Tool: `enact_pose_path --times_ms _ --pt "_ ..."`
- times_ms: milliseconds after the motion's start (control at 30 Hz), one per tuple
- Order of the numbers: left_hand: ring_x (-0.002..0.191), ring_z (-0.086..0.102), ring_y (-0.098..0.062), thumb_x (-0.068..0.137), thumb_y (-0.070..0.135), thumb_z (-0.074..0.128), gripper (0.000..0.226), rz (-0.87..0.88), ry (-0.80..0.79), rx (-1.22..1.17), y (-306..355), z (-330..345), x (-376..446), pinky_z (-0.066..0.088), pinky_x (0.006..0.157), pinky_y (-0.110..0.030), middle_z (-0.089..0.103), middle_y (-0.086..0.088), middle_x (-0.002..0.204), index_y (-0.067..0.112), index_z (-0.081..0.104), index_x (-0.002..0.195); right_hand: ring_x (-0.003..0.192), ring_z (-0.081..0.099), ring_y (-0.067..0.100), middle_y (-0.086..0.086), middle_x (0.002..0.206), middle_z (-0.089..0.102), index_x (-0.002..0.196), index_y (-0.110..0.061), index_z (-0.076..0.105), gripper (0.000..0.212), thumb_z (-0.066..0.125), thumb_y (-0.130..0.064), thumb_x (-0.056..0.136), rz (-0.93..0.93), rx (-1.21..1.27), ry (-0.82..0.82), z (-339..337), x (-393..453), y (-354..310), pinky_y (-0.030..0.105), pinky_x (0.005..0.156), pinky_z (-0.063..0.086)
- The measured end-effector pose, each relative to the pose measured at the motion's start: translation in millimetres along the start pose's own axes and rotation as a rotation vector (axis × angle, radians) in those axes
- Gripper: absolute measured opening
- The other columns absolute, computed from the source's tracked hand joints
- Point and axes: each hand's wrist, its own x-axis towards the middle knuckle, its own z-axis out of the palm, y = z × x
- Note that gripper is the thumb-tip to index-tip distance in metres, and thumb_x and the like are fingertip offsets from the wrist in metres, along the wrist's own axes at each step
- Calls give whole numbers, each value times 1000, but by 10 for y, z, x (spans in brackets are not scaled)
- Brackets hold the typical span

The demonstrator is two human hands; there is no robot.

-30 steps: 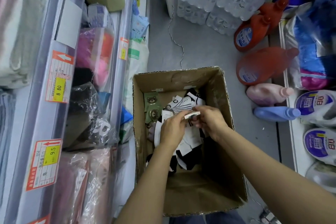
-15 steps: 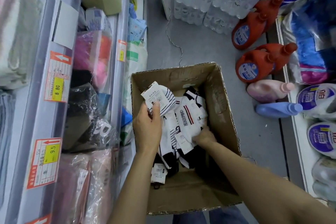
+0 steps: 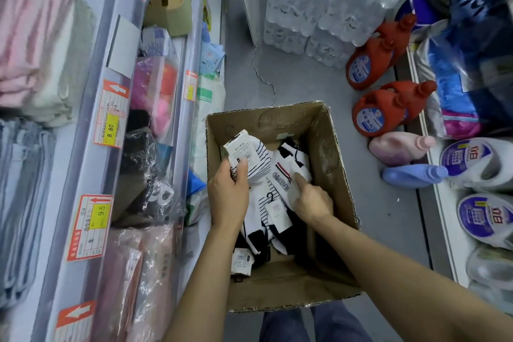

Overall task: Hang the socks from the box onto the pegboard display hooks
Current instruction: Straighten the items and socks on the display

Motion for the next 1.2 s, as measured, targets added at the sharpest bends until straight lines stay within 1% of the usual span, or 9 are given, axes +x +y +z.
enact_pose_path --times_ms 133,267,367,467,567,733,867,1067,1200 --pt "73 55 -12 99 35 55 23 -5 27 -3 75 -96 -65 36 63 -20 63 6 85 14 63 96 58 70 20 13 82 71 110 -19 69 34 49 -7 86 -64 641 -19 -292 -137 -87 28 56 56" --pt "81 63 -7 97 38 58 23 -40 55 -106 127 -267 -146 47 70 -24 69 10 90 18 68 102 91 73 31 20 102 73 114 0 64 31 37 -5 98 -90 1054 -214 -599 -274 -201 49 87 56" --pt "87 68 -2 94 36 63 15 -66 108 -208 141 -430 -218 55 77 -27 73 13 93 27 70 104 97 69 41 14 99 75 112 -1 63 20 55 1 93 -224 972 -208 -755 -399 -308 60 91 51" --pt "80 67 7 95 26 64 15 -70 168 -327 208 -572 -345 54 71 -16 74 7 95 20 70 107 72 69 38 14 82 75 98 1 68 9 66 -4 90 -302 914 -134 -909 -544 -410 63 72 53" --pt "77 66 9 96 20 62 19 -85 218 -406 285 -691 -536 50 65 -9 74 2 98 14 69 113 71 67 40 8 82 75 87 -12 76 4 74 -12 84 -369 872 -128 -1068 -649 -484 51 62 56" --pt "91 70 -10 95 31 63 8 -84 354 -441 446 -850 -1019 53 74 -23 74 10 94 28 69 100 77 66 6 -2 87 72 86 -16 74 9 69 -9 89 -592 790 -194 -1281 -886 -503 14 65 52" --pt "97 71 -20 86 51 65 30 -91 486 -505 577 -923 -1544 56 89 -45 76 3 99 26 70 102 72 63 -1 -7 82 68 93 -15 65 12 56 -18 99 -785 708 -225 -1467 -1242 -457 13 66 48" --pt "90 73 -12 96 28 63 17 -78 699 -608 802 -1125 -2414 57 73 -25 77 9 94 21 70 110 72 66 11 -4 77 69 97 -9 58 21 53 -29 101 -978 674 -294 -1673 -1880 -486 29 69 51" --pt "88 73 -18 94 23 66 10 -81 812 -683 892 -1310 -3034 59 76 -33 77 -1 94 17 72 100 65 67 13 -4 71 72 96 -5 60 23 58 -28 98 -1084 672 -373 -1670 -2384 -600 26 59 53"
